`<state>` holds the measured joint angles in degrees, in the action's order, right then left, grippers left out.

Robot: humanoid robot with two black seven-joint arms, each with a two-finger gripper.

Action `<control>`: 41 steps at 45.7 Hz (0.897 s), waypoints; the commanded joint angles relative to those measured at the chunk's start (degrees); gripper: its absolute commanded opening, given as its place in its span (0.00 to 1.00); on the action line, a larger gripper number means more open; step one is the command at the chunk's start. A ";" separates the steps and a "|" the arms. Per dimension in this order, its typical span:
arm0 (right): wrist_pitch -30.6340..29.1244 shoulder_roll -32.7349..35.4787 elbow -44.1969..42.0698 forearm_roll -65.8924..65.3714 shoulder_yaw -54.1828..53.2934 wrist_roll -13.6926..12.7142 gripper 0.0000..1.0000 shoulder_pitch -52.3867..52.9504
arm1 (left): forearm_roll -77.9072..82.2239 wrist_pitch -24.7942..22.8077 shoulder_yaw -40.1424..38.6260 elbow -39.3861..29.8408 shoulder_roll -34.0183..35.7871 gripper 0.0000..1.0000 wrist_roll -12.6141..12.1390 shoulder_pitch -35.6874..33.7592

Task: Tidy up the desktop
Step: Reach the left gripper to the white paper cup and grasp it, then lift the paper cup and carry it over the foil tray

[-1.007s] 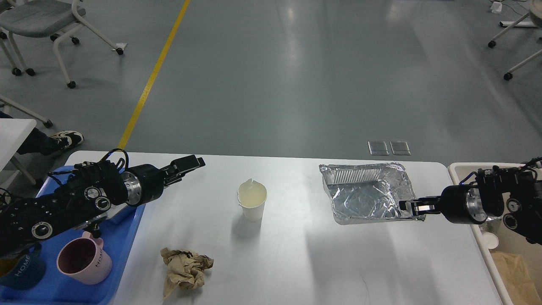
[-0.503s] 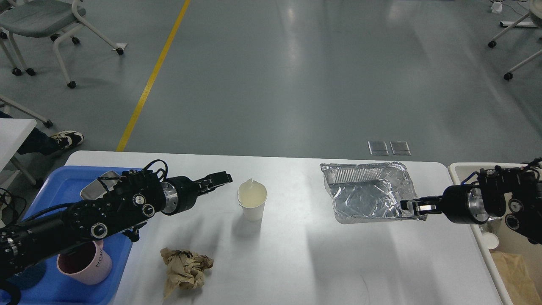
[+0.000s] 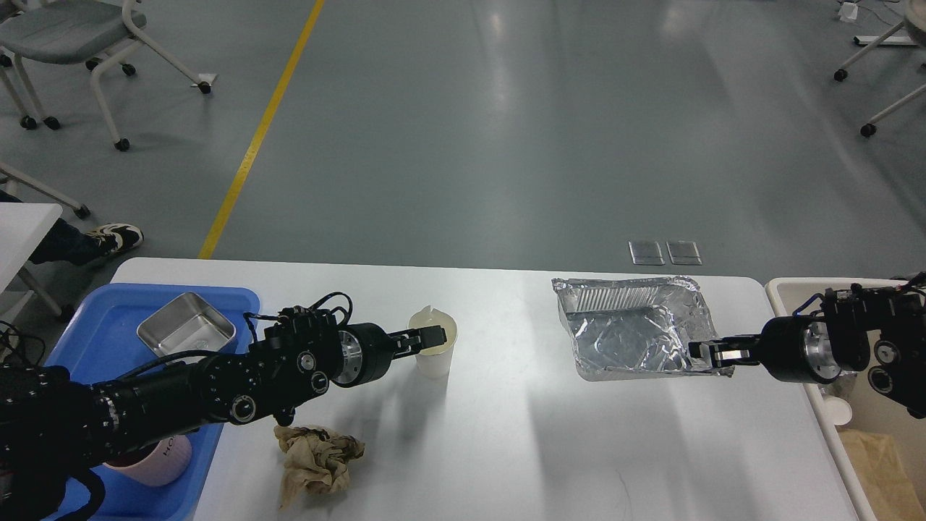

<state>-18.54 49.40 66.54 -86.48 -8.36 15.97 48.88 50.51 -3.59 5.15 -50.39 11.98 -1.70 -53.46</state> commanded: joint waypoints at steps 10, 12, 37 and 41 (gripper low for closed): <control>0.08 -0.01 -0.09 1.05 0.01 0.03 0.00 -0.10 | -0.32 -0.10 1.00 0.11 0.33 0.45 -0.14 -0.07; 0.08 -0.01 -0.09 1.05 -0.08 0.03 0.00 -0.10 | -0.58 -0.10 1.44 0.11 0.24 0.38 -0.14 -0.07; 0.17 -0.27 -0.09 1.49 -0.08 -0.06 0.00 -0.27 | -0.85 -0.28 2.32 0.20 1.11 0.03 0.65 -0.33; 0.17 -0.53 -0.09 2.81 0.01 -0.06 0.00 -0.27 | -1.11 -0.28 2.06 -0.06 1.99 0.03 0.65 -0.94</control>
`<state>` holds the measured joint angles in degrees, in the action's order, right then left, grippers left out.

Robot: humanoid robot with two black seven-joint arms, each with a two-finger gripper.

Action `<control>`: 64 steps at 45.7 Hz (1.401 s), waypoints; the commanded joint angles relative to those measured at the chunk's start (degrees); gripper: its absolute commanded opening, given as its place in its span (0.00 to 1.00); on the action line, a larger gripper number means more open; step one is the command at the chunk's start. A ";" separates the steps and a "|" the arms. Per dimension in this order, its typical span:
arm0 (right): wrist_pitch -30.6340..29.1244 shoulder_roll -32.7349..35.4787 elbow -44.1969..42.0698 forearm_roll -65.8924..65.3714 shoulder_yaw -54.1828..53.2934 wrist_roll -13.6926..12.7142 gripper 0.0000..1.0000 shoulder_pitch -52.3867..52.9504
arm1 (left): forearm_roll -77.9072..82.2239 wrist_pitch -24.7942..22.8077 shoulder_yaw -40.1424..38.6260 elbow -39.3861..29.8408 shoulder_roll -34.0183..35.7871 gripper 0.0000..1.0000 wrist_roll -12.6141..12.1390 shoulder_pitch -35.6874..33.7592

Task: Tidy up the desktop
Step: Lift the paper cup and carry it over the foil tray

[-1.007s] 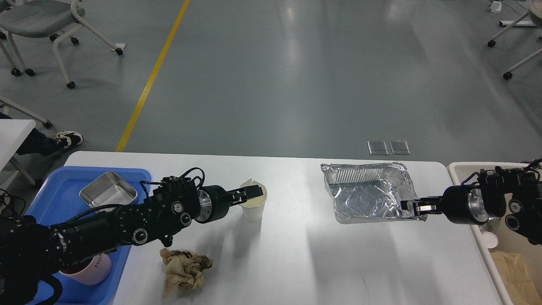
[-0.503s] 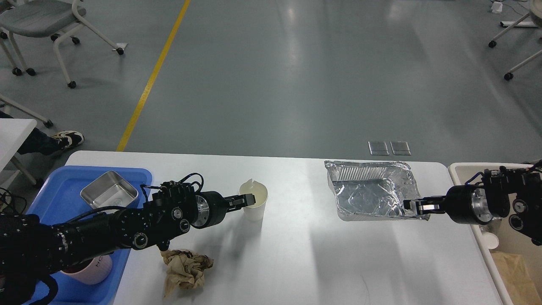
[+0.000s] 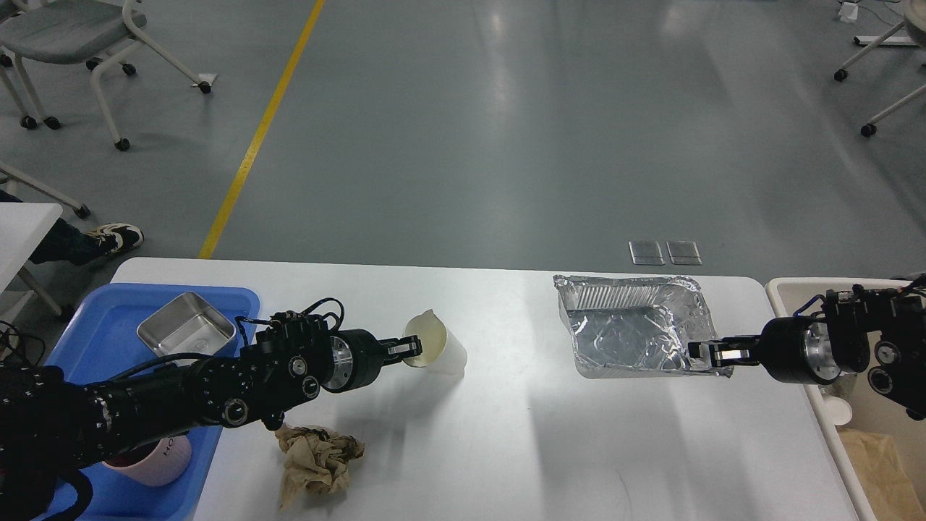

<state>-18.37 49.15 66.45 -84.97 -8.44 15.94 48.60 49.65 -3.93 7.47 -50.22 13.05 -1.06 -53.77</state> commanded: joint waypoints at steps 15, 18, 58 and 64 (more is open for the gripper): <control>0.35 -3.27 -0.26 1.82 0.18 -0.65 0.00 0.18 | -5.00 0.59 -1.23 -8.57 9.97 0.03 0.44 -4.77; 0.35 -4.32 -0.26 1.82 0.18 -1.44 0.00 0.26 | -5.53 0.59 -1.58 -10.69 12.17 0.03 0.44 -5.91; 0.96 -18.83 -3.52 5.07 12.13 -5.31 0.00 12.21 | -10.46 -2.13 0.00 -18.96 11.13 0.05 1.14 -22.00; 0.96 -19.18 -3.52 6.57 12.48 -5.22 0.00 13.98 | -10.54 -2.13 0.53 -17.02 6.82 0.05 1.14 -22.08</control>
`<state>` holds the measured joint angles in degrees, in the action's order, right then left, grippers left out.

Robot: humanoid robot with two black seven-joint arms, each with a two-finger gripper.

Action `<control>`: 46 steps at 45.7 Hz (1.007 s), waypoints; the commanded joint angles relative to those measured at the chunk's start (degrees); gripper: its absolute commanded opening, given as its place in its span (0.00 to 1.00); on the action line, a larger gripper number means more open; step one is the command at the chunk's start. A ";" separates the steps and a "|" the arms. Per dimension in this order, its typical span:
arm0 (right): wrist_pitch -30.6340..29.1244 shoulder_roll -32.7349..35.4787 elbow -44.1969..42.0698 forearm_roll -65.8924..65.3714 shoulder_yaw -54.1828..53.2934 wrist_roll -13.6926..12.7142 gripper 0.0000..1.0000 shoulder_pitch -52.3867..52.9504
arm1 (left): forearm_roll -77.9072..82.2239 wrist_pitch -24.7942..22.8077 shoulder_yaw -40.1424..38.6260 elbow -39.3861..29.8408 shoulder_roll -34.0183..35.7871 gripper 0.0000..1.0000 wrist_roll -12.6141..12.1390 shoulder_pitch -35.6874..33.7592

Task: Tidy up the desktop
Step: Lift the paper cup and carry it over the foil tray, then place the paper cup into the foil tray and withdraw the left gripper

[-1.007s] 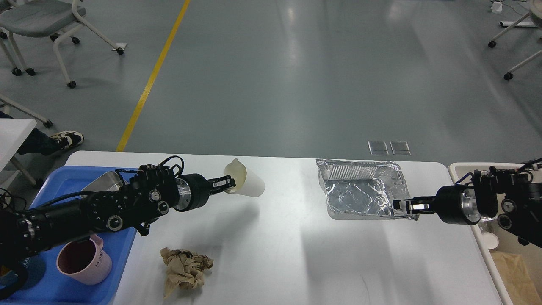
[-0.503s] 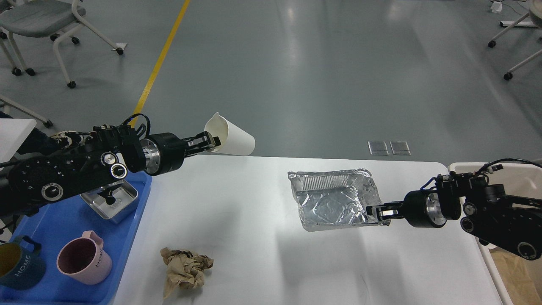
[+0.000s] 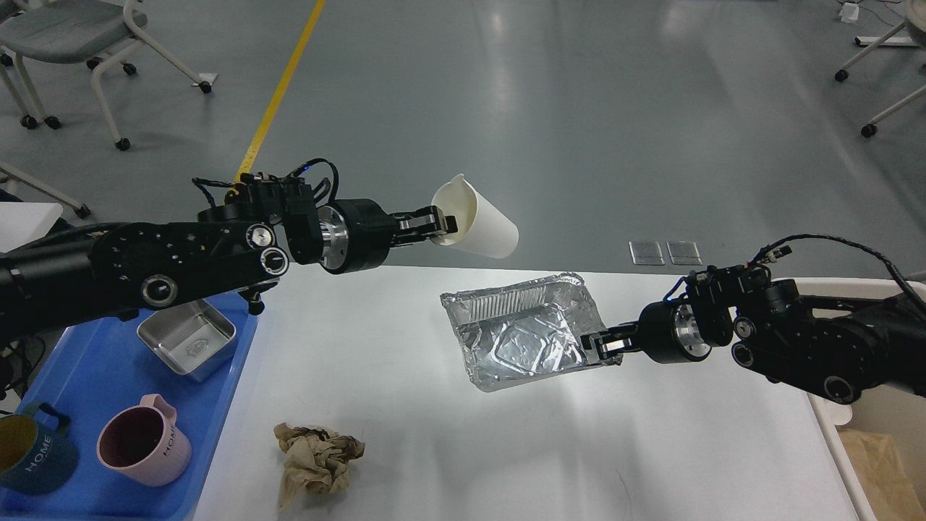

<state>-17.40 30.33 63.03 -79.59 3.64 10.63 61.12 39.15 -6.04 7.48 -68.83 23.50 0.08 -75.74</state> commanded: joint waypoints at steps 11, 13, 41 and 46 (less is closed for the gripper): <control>0.08 -0.36 -0.19 1.28 1.54 0.09 0.00 1.81 | -0.03 -0.38 5.26 4.40 -8.81 0.06 -0.61 -1.34; 0.08 -0.36 -0.19 1.28 1.54 0.09 0.00 1.81 | -0.03 -0.64 5.97 4.49 -9.26 0.06 -0.61 -1.42; 0.17 -0.62 0.16 1.37 1.54 0.09 0.00 1.98 | -0.65 -1.87 8.61 11.78 -17.08 0.16 -1.49 -1.51; 0.17 -0.62 0.34 1.37 1.54 0.18 0.00 1.98 | -2.14 -1.87 8.52 13.89 -19.71 0.42 -1.58 -1.51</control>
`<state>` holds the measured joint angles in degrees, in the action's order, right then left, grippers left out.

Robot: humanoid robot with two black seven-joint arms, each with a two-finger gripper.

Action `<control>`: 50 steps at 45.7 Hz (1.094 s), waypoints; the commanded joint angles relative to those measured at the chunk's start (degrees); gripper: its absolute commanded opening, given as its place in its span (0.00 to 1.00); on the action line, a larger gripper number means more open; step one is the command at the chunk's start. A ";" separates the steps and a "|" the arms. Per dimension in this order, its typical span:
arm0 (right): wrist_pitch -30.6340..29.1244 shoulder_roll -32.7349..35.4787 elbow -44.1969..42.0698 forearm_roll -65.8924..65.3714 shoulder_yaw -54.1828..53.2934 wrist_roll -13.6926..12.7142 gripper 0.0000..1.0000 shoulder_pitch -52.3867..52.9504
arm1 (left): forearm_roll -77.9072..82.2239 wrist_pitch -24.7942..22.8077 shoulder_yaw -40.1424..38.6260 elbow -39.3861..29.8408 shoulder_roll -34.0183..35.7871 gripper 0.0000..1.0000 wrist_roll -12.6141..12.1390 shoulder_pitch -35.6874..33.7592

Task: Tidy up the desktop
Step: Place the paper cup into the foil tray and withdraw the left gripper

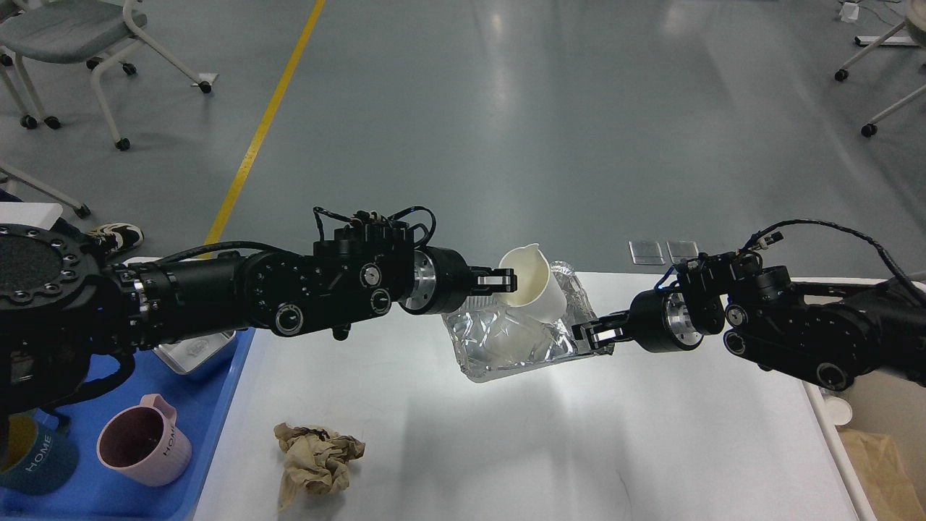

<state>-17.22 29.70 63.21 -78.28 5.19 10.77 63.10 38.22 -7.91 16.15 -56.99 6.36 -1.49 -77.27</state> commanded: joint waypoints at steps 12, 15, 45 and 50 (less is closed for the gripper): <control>0.08 0.10 0.16 -0.03 -0.09 0.04 0.00 -0.09 | -2.72 0.09 -0.59 4.16 -5.66 0.65 0.08 -0.42; 0.08 0.18 0.16 -0.03 -0.09 0.04 0.00 -0.09 | -2.72 0.26 -0.94 4.16 -5.57 0.66 -0.01 -0.42; 0.87 0.27 -0.28 0.06 0.09 -0.31 0.00 -1.05 | -5.18 0.70 -5.25 -9.80 15.41 0.70 -0.62 -2.09; 1.23 -0.08 -0.37 0.15 0.44 -1.01 0.00 -1.05 | -5.09 0.79 -5.42 -15.95 24.03 0.70 -1.06 -2.09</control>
<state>-16.36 29.95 62.89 -78.22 5.26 10.37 62.10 33.01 -7.25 10.94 -67.02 22.12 -2.11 -79.36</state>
